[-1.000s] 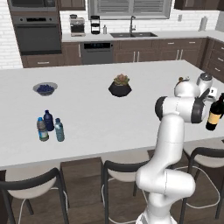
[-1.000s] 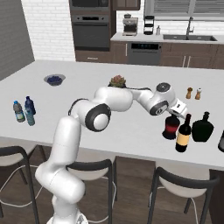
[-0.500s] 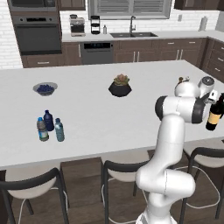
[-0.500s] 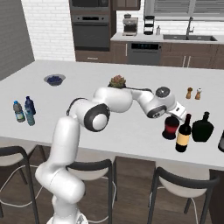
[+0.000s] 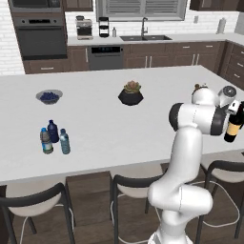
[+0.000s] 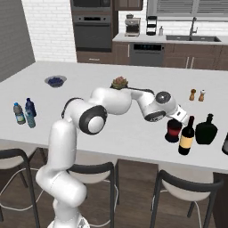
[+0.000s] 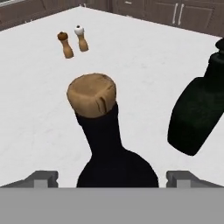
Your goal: Move the plastic bottles in the middle to the plastics group, and the glass bottles in the middle to the glass group.
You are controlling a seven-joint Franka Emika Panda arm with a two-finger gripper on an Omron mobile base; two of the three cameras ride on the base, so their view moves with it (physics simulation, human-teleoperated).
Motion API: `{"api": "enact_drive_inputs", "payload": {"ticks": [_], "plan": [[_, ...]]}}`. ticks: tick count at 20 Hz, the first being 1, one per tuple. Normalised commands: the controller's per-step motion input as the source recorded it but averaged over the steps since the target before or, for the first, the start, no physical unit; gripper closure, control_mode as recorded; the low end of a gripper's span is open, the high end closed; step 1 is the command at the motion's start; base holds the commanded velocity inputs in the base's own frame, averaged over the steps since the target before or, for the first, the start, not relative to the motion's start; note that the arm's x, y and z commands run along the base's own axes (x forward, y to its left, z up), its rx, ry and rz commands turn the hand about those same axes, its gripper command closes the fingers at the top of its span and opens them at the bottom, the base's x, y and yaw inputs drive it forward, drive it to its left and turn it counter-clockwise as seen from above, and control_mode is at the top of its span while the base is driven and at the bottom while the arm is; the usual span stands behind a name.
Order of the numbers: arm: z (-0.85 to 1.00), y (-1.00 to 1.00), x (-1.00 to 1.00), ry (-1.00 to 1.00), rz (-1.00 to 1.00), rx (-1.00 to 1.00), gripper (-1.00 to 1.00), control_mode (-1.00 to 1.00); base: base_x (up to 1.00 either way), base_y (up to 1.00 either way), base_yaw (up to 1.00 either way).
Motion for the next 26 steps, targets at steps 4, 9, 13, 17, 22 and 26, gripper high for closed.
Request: {"api": "enact_drive_inputs", "payload": {"ticks": [4, 9, 13, 17, 22, 26], "plan": [[0.54, 0.24, -0.32, 0.01, 0.15, -0.02, -1.00, -1.00, 0.00, 0.00, 0.00], [0.60, 0.45, -0.39, 0.06, 0.25, -0.09, -1.00, -1.00, 0.00, 0.00, 0.00], [0.44, 0.61, -0.22, 0.13, 0.24, -0.13, -1.00, -1.00, 0.00, 0.00, 0.00], [0.41, 0.75, -0.42, 0.14, 0.28, -0.15, -1.00, -1.00, 0.00, 0.00, 0.00], [0.34, 0.92, -0.43, 0.15, 0.23, -0.14, -1.00, -1.00, 0.00, 0.00, 0.00], [0.30, 0.92, -0.46, 0.09, 0.17, 0.00, -1.00, -1.00, 0.00, 0.00, 0.00]]}}
